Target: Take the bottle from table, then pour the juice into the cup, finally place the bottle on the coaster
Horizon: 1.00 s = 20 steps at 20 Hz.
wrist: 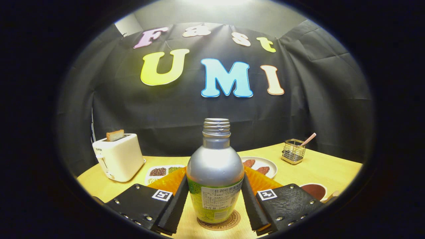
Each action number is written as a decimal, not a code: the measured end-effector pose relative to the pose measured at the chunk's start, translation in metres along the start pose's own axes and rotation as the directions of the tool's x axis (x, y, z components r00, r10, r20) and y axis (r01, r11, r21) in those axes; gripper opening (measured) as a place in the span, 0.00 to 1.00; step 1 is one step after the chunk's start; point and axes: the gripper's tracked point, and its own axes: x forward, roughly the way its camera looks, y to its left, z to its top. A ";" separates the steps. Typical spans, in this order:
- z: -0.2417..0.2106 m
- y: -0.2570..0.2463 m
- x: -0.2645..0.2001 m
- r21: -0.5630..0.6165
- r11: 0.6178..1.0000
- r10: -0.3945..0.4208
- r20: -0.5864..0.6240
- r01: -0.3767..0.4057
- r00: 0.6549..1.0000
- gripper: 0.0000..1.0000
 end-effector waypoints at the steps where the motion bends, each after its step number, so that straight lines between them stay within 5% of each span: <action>1: -0.006 0.000 0.004 -0.007 1.000 0.003 -0.012 -0.003 1.000 0.78; 20: -0.038 0.002 0.008 -0.019 1.000 0.018 -0.033 -0.018 0.999 0.81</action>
